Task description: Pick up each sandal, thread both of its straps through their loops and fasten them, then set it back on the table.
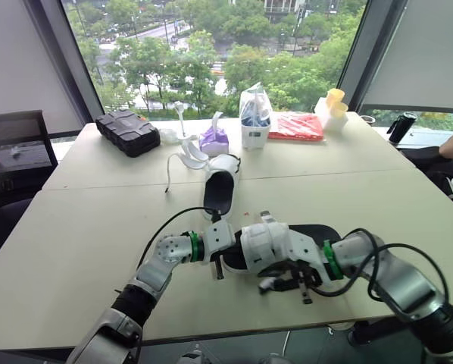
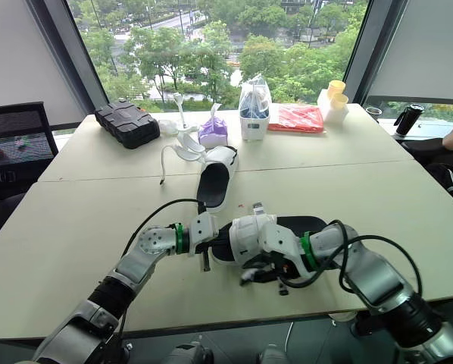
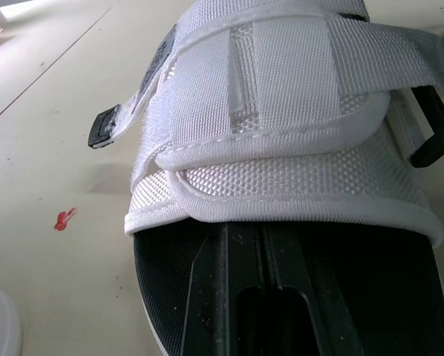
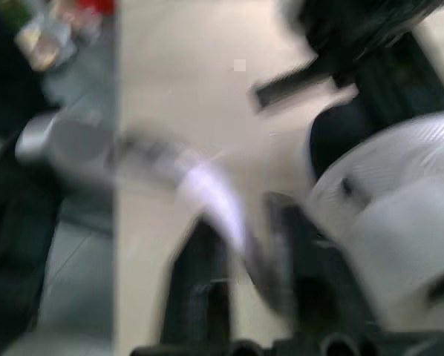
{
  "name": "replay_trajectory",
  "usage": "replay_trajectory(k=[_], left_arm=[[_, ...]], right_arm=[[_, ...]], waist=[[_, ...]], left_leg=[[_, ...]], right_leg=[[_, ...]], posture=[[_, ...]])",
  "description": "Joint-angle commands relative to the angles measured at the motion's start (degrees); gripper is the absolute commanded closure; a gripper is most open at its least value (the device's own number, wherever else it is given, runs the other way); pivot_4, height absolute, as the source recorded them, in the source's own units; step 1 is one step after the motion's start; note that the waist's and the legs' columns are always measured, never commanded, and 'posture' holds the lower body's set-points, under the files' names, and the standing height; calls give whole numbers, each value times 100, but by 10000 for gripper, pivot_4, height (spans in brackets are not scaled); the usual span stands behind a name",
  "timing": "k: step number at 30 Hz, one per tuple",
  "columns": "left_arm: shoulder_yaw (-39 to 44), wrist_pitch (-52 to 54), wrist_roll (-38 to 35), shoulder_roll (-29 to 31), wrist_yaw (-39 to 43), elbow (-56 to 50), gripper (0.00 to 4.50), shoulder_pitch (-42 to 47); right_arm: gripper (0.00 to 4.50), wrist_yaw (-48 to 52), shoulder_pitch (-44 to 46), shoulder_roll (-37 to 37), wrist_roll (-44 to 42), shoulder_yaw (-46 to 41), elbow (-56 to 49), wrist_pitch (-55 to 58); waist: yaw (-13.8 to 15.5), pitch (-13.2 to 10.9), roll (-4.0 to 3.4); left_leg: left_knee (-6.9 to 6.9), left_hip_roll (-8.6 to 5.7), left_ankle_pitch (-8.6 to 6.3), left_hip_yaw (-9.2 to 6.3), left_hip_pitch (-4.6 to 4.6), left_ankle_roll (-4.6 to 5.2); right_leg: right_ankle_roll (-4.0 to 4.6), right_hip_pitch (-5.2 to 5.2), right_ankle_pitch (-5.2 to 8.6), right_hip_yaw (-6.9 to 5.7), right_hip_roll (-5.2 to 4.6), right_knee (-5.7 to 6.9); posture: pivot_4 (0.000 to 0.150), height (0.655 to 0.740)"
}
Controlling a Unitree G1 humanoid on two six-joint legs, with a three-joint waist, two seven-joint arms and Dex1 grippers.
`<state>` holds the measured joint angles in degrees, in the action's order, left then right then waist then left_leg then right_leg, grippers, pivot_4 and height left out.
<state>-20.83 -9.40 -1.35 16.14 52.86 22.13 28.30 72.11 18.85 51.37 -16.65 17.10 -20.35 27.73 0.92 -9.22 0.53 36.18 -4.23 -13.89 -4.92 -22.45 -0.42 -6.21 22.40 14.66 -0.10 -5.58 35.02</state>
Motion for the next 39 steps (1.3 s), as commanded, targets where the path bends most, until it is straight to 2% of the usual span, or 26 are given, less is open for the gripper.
replay_trajectory(k=[1, 4, 11, 16, 22, 28, 32, 39], left_arm=[[-272, 325, 399, 99, -4, 428, 45000, -302], [-254, 326, 401, 96, -33, 453, 45000, -296], [-243, 335, 390, 84, -69, 459, 45000, -291], [-258, 344, 384, 59, -67, 446, 45000, -307], [-279, 377, 385, 35, -56, 382, 45000, -348], [-281, 450, 374, 12, -98, 280, 45000, -416], [-288, 480, 380, 20, -122, 232, 45000, -433], [-306, 498, 390, 78, -104, 144, 45000, -480]], right_arm=[[14082, 470, 32, 387, -191, -272, -196, -131], [215, 806, -72, 822, -300, -473, -323, -164], [215, 1171, -230, 1402, -1041, -1065, -331, 581], [215, 932, -38, 1199, -1750, -1251, -20, 1745], [215, 508, 162, 828, -2031, -1019, 319, 2778], [215, 125, 336, 314, -1756, -523, 770, 3015], [215, 79, 434, 100, -1666, -275, 907, 3013], [215, 44, 665, -207, -1687, -152, 1125, 3143]], waist=[[2, 0, 0], [14, -1, 0], [14, -2, 1], [12, -2, 1], [30, -2, 1], [115, -1, -1], [147, 2, -7], [138, 2, -5]], left_leg=[[0, 1, 0, -2, 0, 0], [-4, 2, 0, -5, -3, -1], [-4, 4, -1, -4, -7, -1], [-6, 8, -1, -2, -8, 0], [-8, 7, -2, 4, -19, 0], [-10, 7, -1, 4, -38, 1], [-1, 7, 9, 4, -91, 17], [0, 6, 9, 4, -90, 18]], right_leg=[[1, 0, 0, 0, 0, 0], [2, 2, 1, 0, -2, -1], [3, 2, 3, 0, -8, -8], [4, 2, 3, 0, -12, -9], [7, 8, 2, -4, -22, -13], [23, 29, -8, -8, -21, -14], [23, 84, -15, -14, -15, -8], [20, 82, -17, -16, -11, -7]], posture=[[1500, 7400], [1500, 7400], [1500, 7400], [1500, 7400], [1500, 7400], [1500, 7400], [1500, 7400], [1500, 7400]])
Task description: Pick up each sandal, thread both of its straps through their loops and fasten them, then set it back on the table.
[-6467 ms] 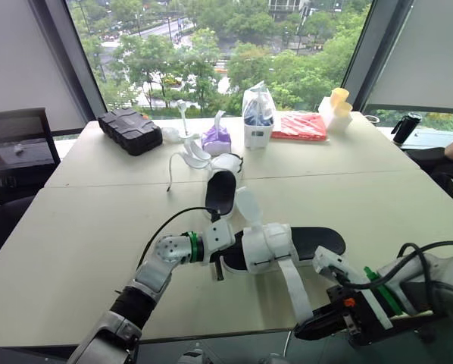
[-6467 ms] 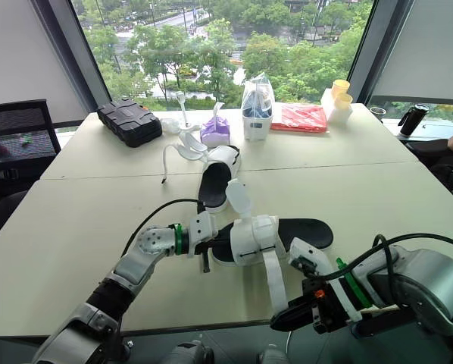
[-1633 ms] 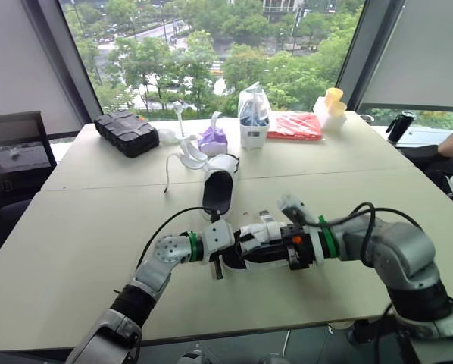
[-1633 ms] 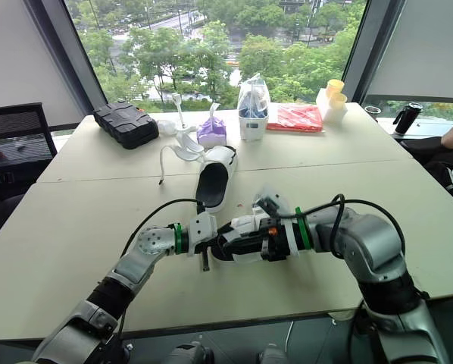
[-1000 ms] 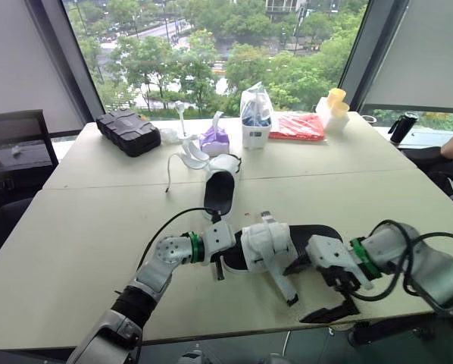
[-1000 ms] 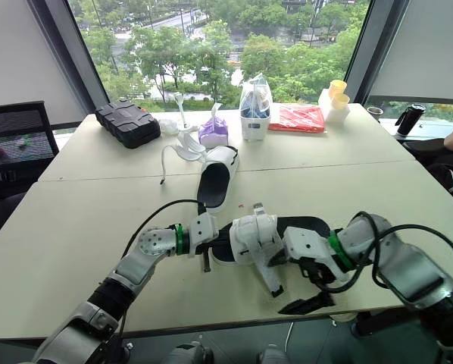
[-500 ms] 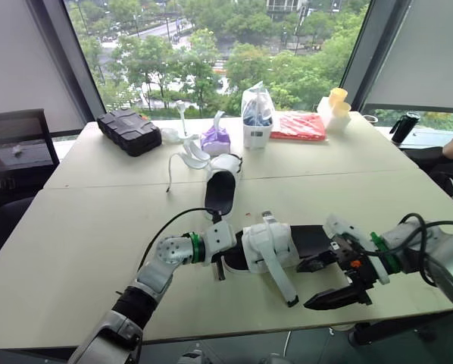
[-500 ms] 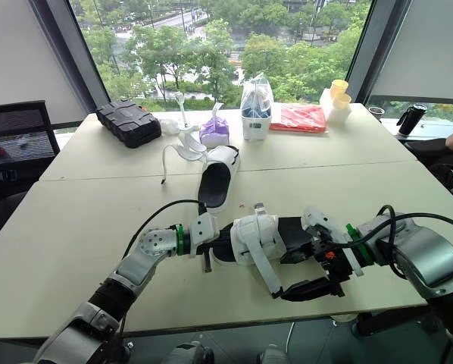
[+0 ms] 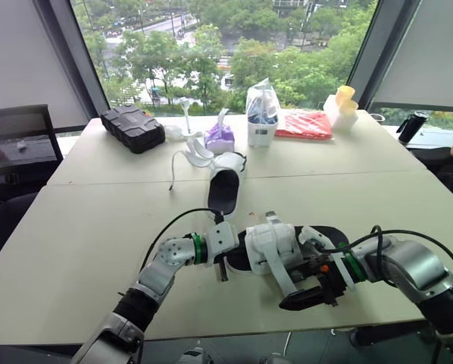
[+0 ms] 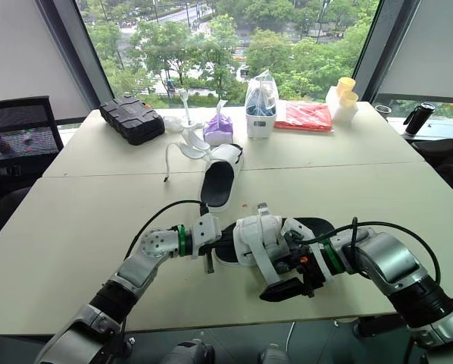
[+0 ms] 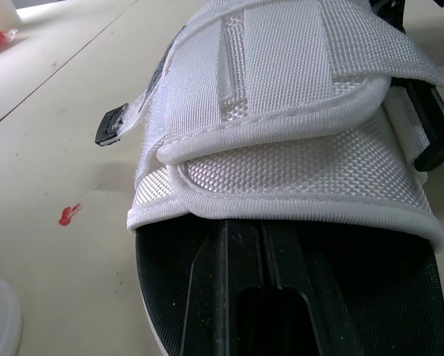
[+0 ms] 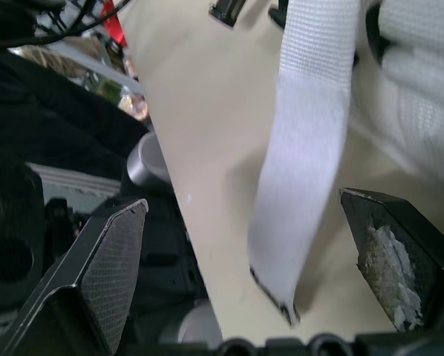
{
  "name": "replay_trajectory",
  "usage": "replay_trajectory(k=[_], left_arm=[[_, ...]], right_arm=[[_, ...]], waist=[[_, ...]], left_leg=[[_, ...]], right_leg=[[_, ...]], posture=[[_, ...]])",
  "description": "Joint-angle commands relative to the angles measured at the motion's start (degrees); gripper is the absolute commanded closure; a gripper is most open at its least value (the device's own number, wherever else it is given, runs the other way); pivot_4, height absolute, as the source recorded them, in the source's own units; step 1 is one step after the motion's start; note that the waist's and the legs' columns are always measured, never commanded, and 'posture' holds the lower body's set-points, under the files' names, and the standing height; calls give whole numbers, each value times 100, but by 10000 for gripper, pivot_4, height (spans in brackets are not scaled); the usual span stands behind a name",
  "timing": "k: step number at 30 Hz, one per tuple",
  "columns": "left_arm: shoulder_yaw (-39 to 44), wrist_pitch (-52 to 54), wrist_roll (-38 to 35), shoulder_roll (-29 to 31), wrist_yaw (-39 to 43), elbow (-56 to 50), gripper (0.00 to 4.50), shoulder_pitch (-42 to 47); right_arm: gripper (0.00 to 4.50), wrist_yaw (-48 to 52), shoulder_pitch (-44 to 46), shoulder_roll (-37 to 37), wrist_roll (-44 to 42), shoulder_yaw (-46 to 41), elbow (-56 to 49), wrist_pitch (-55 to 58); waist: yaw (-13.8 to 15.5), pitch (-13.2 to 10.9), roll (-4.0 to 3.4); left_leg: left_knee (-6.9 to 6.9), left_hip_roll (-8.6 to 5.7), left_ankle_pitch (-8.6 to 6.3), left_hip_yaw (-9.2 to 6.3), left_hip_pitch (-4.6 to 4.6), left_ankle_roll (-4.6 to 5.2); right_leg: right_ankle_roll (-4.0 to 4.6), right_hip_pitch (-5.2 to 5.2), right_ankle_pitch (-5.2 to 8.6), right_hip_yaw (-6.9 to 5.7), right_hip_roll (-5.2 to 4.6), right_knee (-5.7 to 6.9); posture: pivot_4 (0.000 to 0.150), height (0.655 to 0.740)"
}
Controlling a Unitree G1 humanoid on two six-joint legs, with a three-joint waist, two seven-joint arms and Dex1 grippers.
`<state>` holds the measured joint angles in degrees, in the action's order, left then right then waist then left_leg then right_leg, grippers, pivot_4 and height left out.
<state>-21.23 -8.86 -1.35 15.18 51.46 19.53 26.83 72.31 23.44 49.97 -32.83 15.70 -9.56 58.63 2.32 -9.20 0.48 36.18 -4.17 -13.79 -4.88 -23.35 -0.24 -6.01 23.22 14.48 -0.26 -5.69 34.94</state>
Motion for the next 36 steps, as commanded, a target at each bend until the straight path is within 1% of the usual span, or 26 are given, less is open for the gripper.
replay_trajectory(k=[1, 2, 4, 6, 8, 10, 11, 17, 20, 21, 22, 24, 27, 30, 36], left_arm=[[-269, 451, 387, 179, 37, 387, 45000, -344], [-271, 457, 386, 186, 35, 373, 45000, -355], [-280, 469, 388, 192, 33, 355, 45000, -364], [-282, 479, 388, 194, 25, 344, 45000, -363], [-283, 478, 390, 185, 14, 354, 45000, -351], [-283, 468, 391, 178, 9, 374, 45000, -337], [-282, 462, 391, 176, 6, 385, 45000, -329], [-278, 438, 392, 177, 18, 443, 45000, -293], [-293, 420, 402, 187, 35, 451, 45000, -289], [-297, 415, 402, 187, 36, 464, 45000, -281], [-297, 409, 400, 185, 34, 485, 45000, -270], [-314, 381, 421, 192, 31, 518, 45000, -274], [-329, 345, 450, 206, 30, 554, 45000, -268], [-318, 347, 448, 207, 33, 547, 45000, -269], [-311, 359, 447, 215, 13, 519, 45000, -273]], right_arm=[[2560, 27, 252, -96, -58, -4, 100, 65], [5350, 31, 290, -120, -53, 3, 145, 79], [12758, 56, 341, -143, -35, 25, 209, 70], [22789, 86, 387, -150, -26, 57, 226, 65], [35094, 111, 435, -144, -35, 72, 241, 77], [42609, 181, 459, -92, -58, 83, 207, 76], [44545, 214, 468, -67, -75, 76, 186, 80], [44545, 344, 689, -83, -332, -144, 101, 274], [44545, -111, 1723, -734, -786, -666, 479, 883], [44545, -219, 1924, -873, -832, -741, 590, 990], [44545, -265, 2081, -957, -778, -683, 706, 1027], [44545, -311, 2400, -1183, -627, -537, 1124, 956], [44545, -255, 2678, -1380, -391, -328, 1680, 704], [44545, -122, 2779, -1449, -174, -126, 2070, 473], [44545, 161, 2762, -1389, 104, 123, 2361, 264]], waist=[[-4, 0, 0], [-4, 0, 0], [-3, 0, 0], [-2, 0, 0], [-3, 0, 0], [-3, 0, 0], [-4, 0, 0], [-4, 0, 0], [-33, 0, -5], [-26, 1, -10], [-14, 3, -9], [9, 14, 19], [0, 18, 21], [-5, 17, 18], [-10, 18, 15]], left_leg=[[0, 0, 0, 0, 0, 0], [0, 0, 0, 0, 0, 0], [-1, 0, 0, 0, 0, 0], [-2, 0, 0, -1, 0, 1], [-2, 0, 1, -1, 0, 1], [-1, 0, 1, 0, 0, 1], [-1, 0, 1, 0, 0, 1], [0, 0, 1, -1, 1, 1], [3, 0, 1, 1, 2, 2], [6, 0, 1, 4, 7, 1], [6, 0, 1, 3, 8, 1], [4, 4, 1, -13, 10, 1], [1, 2, 0, -16, 11, 0], [3, -6, 1, -5, 1, 1], [4, -3, 1, -6, 4, 1]], right_leg=[[3, 0, 2, 0, 1, 1], [3, 0, 2, 0, 2, 1], [1, 0, 1, 0, 3, 1], [-9, 1, -4, -1, 4, 1], [-10, 1, -5, -1, 4, 0], [-11, 1, -6, -1, 4, 1], [-11, 1, -6, -1, 4, 1], [-11, 1, -6, -2, 5, 2], [-10, 1, -8, -2, 5, 6], [-2, 2, -13, 0, 7, 11], [6, 4, -17, 0, 6, 13], [8, 0, -15, -8, 10, 14], [7, 9, -15, -16, 5, 12], [0, 11, -21, -8, -1, 12], [1, 12, -21, -7, 3, 19]], posture=[[1500, 7400], [1500, 7400], [1500, 7400], [1500, 7400], [1500, 7400], [1500, 7400], [1500, 7400], [1500, 7400], [1500, 7400], [1500, 7400], [1500, 7400], [1500, 7400], [1500, 7400], [1500, 7400], [1500, 7400]])
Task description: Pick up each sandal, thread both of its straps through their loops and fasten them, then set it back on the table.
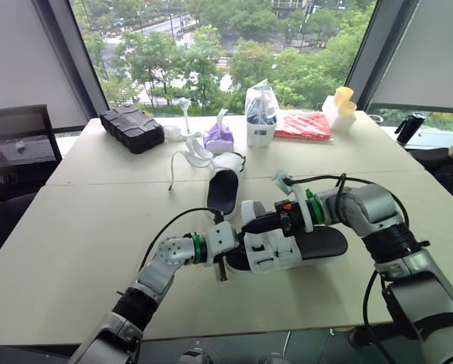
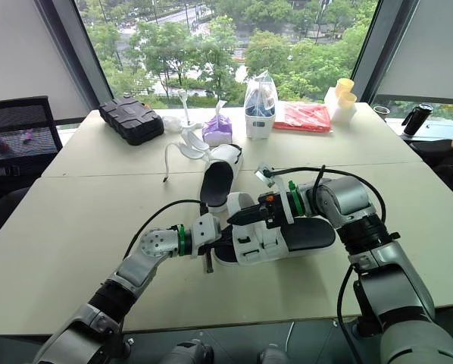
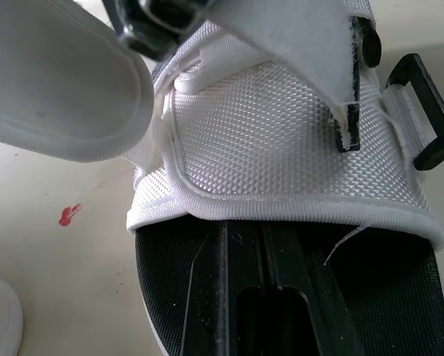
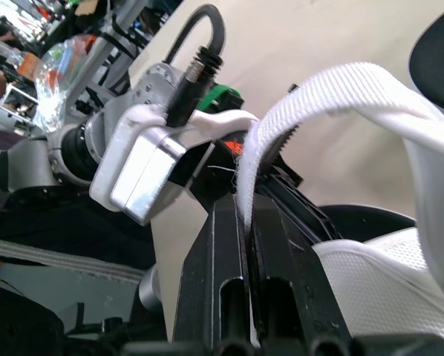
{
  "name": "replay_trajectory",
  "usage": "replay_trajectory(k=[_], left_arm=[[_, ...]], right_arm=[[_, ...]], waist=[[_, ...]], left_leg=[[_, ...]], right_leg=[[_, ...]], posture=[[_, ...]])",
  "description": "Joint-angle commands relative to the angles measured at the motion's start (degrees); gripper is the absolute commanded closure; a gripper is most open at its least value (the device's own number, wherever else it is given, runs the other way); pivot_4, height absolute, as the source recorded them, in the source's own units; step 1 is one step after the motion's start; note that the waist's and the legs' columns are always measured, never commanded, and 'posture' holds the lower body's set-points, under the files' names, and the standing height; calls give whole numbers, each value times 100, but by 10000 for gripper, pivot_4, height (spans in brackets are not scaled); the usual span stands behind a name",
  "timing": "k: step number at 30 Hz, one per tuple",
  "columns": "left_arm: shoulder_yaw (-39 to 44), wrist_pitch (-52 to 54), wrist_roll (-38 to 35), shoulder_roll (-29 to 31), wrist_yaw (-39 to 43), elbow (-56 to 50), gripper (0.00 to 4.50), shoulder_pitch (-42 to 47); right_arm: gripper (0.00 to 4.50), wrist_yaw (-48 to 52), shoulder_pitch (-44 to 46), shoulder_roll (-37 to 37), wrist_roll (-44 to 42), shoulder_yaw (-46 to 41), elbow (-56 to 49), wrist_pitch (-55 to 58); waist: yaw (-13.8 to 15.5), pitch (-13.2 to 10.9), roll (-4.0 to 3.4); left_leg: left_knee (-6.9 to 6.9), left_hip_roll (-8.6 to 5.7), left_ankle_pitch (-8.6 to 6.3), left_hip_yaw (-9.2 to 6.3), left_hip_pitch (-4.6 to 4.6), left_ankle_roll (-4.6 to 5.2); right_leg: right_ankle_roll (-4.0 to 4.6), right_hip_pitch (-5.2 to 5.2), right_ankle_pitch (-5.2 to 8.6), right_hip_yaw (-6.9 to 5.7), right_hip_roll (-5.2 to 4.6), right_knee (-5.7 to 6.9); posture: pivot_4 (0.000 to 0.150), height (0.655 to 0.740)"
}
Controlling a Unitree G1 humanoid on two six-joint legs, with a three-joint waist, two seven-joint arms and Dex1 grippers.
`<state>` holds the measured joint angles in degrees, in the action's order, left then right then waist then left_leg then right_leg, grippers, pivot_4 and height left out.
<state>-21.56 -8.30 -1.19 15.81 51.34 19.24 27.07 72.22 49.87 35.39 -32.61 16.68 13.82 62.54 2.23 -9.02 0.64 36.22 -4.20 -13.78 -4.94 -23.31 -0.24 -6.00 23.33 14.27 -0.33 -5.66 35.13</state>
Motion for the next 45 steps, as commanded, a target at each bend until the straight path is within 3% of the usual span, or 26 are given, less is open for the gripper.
replay_trajectory(k=[1, 9, 23, 34, 42, 45], left_arm=[[-278, 300, 432, 152, 22, 558, 45000, -288], [-285, 270, 436, 137, 35, 622, 45000, -226], [-283, 248, 442, 156, 57, 637, 45000, -210], [-292, 219, 459, 109, 41, 720, 45000, -155], [-287, 148, 457, 92, 65, 821, 45000, -87], [-284, 129, 453, 91, 72, 839, 45000, -79]], right_arm=[[44545, 199, 137, 70, 106, 37, 56, -114], [44545, 221, 165, 103, 223, 133, 158, 166], [44545, 85, -145, 69, 1159, 317, 598, -1072], [44545, 50, -456, 183, 1062, 226, -262, -940], [44545, -104, -837, 384, 1273, 207, -999, -1420], [44545, -601, -975, 174, 1434, -67, -1058, -1988]], waist=[[-2, 0, -1], [0, 1, -3], [-5, 2, -5], [1, 5, -9], [9, 5, -9], [4, 6, -7]], left_leg=[[0, 0, 0, 0, 0, 0], [2, 0, 0, 0, 0, 0], [8, 0, 2, 2, 10, -1], [7, 0, 2, 2, 13, -1], [8, -1, 2, 2, 13, -1], [7, -1, 2, 2, 14, -1]], right_leg=[[0, 0, 0, 0, 0, 0], [0, 0, 0, 0, 1, 2], [-2, -9, -3, -2, 5, 7], [-2, -13, -3, -2, 5, 7], [-2, -16, -2, -3, 5, 6], [-3, -16, -2, -4, 5, 5]], posture=[[1500, 7400], [1500, 7400], [1500, 7400], [1500, 7400], [1500, 7400], [1500, 7400]])
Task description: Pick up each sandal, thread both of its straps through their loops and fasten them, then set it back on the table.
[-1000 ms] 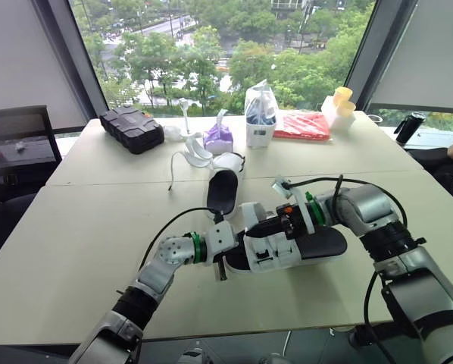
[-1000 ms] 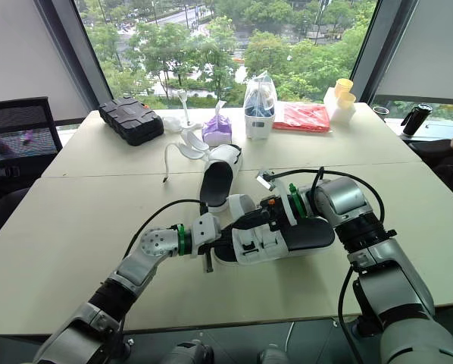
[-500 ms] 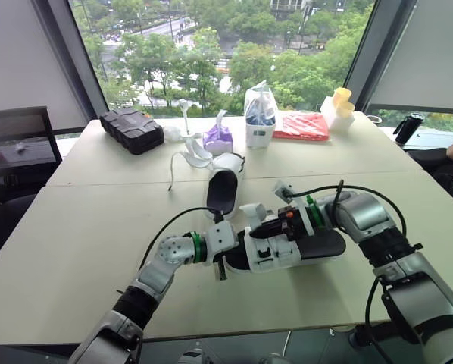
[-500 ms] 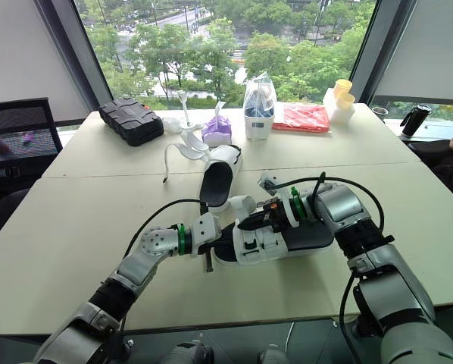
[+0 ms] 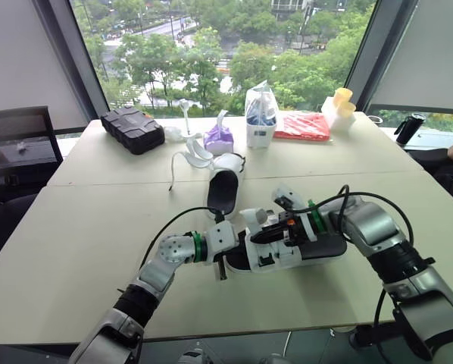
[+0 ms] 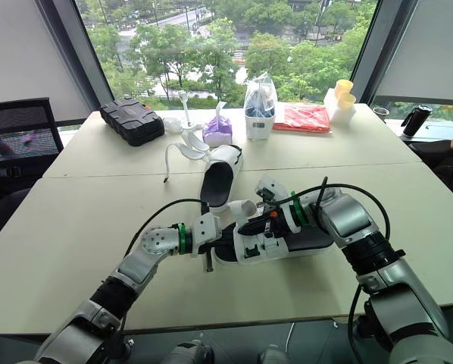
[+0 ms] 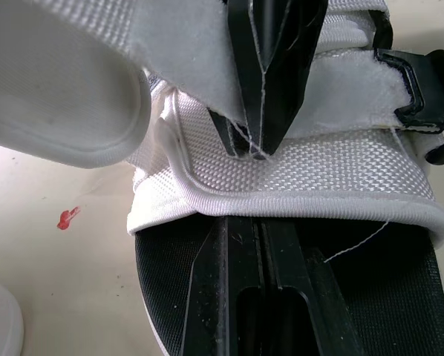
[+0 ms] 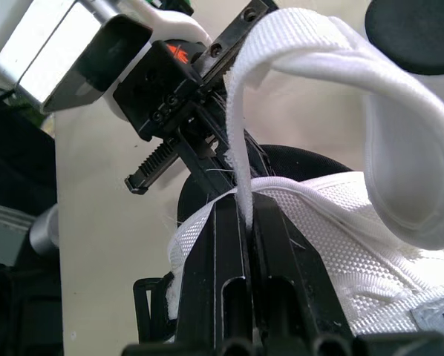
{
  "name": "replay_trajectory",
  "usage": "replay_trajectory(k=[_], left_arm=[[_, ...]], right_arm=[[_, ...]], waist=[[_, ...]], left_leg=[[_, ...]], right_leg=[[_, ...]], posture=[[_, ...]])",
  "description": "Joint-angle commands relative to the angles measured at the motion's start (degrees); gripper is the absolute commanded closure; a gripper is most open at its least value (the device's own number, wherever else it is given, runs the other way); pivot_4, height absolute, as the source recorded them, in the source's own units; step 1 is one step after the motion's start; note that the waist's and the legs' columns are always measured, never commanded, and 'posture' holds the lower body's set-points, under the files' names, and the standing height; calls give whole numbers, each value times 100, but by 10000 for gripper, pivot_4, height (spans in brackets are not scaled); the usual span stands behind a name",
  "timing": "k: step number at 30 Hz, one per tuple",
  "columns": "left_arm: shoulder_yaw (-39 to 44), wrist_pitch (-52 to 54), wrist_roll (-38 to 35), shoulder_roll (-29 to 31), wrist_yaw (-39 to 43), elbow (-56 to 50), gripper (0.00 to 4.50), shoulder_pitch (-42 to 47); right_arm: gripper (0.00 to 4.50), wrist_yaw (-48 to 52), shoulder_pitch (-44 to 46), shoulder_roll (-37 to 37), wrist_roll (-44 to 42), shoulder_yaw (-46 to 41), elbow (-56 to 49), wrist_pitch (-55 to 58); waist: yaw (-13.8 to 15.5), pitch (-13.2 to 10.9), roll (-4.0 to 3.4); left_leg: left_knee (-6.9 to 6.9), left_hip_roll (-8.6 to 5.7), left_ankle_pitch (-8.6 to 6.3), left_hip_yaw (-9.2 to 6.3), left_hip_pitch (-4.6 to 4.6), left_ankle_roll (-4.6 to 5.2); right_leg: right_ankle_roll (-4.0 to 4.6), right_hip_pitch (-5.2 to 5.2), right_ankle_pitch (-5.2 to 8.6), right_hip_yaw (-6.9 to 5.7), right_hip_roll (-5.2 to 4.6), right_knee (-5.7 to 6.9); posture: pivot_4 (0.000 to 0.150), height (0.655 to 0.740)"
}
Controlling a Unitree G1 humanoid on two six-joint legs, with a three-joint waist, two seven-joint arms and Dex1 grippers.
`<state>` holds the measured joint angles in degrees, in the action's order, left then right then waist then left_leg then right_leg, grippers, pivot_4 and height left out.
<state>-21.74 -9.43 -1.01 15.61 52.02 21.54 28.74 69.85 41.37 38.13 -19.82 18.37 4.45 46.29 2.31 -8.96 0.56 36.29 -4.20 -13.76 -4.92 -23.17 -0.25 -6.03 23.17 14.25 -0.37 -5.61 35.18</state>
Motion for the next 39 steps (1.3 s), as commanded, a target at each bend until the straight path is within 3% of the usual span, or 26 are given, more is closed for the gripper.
replay_trajectory(k=[1, 26, 31, 39], left_arm=[[-266, 235, 436, 107, 7, 628, 45000, -235], [-261, 187, 439, 96, 14, 674, 45000, -207], [-260, 194, 433, 91, 15, 671, 45000, -208], [-256, 199, 435, 90, 23, 674, 45000, -194]], right_arm=[[44545, -396, -154, -119, 128, -289, -186, -381], [44545, -304, -564, 232, -164, -304, -998, 115], [44545, -604, -731, -45, -103, -510, -1040, -422], [44545, -442, -827, 21, -243, -471, -1228, -374]], waist=[[-7, 1, -1], [-4, 1, -2], [-6, 2, -1], [-7, 2, -2]], left_leg=[[0, 0, 0, 1, 0, 0], [6, 1, 3, 0, 6, 4], [6, 1, 3, 0, 6, 4], [7, 2, 3, 0, 8, 4]], right_leg=[[0, -1, 0, 0, 0, 0], [4, -8, -1, 2, 0, 2], [4, -9, -1, 2, 0, 1], [4, -9, -2, 2, 2, 3]], posture=[[1500, 7400], [1500, 7400], [1500, 7400], [1500, 7400]])
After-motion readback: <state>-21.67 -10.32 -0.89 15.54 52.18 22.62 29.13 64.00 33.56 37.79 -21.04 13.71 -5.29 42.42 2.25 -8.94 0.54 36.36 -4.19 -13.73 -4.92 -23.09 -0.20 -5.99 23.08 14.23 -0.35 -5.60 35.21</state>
